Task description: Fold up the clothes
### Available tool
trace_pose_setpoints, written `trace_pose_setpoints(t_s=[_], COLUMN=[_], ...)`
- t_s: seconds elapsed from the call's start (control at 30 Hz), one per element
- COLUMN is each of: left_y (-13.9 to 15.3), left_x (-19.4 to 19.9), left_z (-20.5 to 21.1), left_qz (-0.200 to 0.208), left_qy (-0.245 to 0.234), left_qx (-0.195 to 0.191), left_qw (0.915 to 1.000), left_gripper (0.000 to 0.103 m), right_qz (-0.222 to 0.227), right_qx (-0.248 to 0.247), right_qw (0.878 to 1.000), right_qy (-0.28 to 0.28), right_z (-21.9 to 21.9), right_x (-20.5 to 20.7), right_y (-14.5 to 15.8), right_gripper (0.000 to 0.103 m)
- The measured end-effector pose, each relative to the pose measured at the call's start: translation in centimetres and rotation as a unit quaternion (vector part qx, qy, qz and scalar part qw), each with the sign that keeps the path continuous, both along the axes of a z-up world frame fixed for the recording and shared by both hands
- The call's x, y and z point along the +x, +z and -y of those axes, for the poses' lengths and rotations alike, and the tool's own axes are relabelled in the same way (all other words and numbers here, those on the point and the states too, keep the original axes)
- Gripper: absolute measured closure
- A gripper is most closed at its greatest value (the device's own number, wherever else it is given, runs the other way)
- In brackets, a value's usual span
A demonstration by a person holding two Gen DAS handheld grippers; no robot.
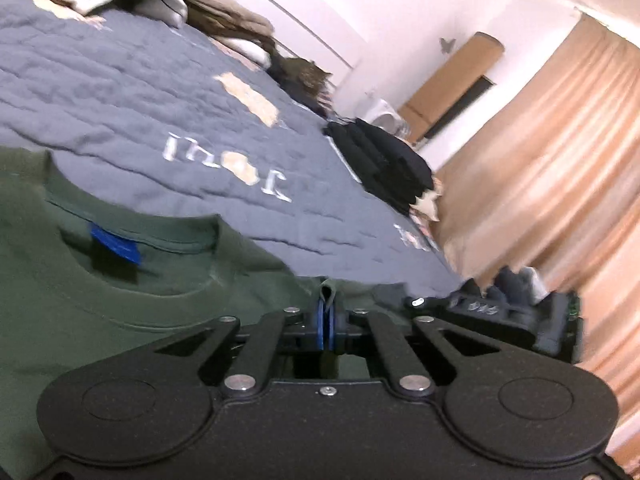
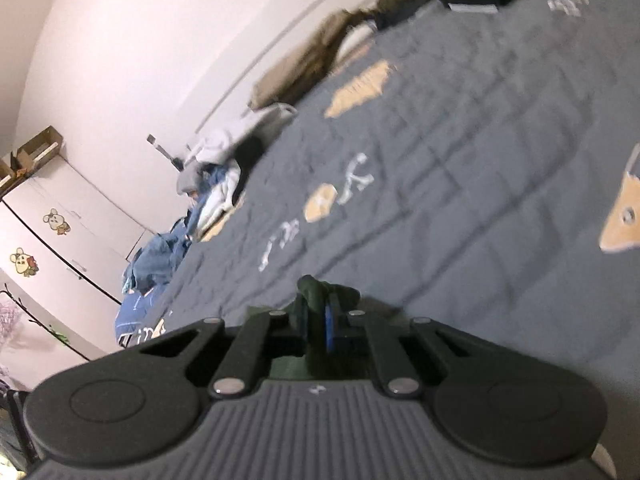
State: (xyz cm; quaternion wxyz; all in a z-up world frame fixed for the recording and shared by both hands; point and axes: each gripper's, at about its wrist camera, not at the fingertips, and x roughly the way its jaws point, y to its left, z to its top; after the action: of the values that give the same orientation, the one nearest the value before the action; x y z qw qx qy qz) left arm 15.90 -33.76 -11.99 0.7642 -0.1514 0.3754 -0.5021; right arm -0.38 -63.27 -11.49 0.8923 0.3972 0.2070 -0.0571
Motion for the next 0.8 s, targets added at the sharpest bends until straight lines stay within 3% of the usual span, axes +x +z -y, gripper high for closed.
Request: trace_pose_setpoints(t_s=[0.07, 0.13, 0.23, 0.4, 0.43, 0.5, 0.57, 0.8], left_y=[-0.9, -1.9, -3.0, -2.5, -2.3, -1.7, -1.1, 0.1], left_x=[-0.1, 0.0, 0.5, 0.8, 0.7, 0.3, -0.2, -3.6], left_z=[1.1, 2.3, 4.0, 4.7, 4.6, 3.3, 1.9, -0.8], left_qz=[0.014, 0.026, 0.031, 0.041, 0.042, 0.033, 0.028, 0.004], left_qy=[0.000, 0.001, 0.004, 0.015, 0.016, 0.026, 0.031, -0.020], left_qx=[0.046, 0.090, 0.133, 0.146, 0.149, 0.146, 0.140, 0.116], left_qw=[0.9988, 0.9956, 0.9907, 0.9884, 0.9878, 0.9885, 0.9893, 0.9931], left_gripper=[0.100, 0.100, 0.098, 0.091, 0.087, 0.065, 0.058, 0.058], right_qz=[-0.012, -0.061, -0.097, -0.092, -0.094, -0.099, -0.103, -0.113], right_qx=[-0.042, -0.079, -0.074, -0.075, -0.077, -0.073, -0.071, -0.083], right_qw=[0.999, 0.995, 0.993, 0.993, 0.993, 0.992, 0.992, 0.989], right_qy=[0.002, 0.012, 0.008, 0.004, 0.002, 0.006, 0.016, 0.042], right_z=[-0.9, -1.4, -0.8, -0.1, -0.1, 0.0, 0.1, -0.4], right_x=[0.5, 1.3, 1.5, 1.0, 0.8, 0.6, 0.3, -0.6], right_y=[0.1, -0.9, -2.7, -1.8, -1.5, -1.0, -0.4, 1.5], right_gripper=[0.096, 0.095, 0.092, 0.088, 0.084, 0.083, 0.083, 0.081])
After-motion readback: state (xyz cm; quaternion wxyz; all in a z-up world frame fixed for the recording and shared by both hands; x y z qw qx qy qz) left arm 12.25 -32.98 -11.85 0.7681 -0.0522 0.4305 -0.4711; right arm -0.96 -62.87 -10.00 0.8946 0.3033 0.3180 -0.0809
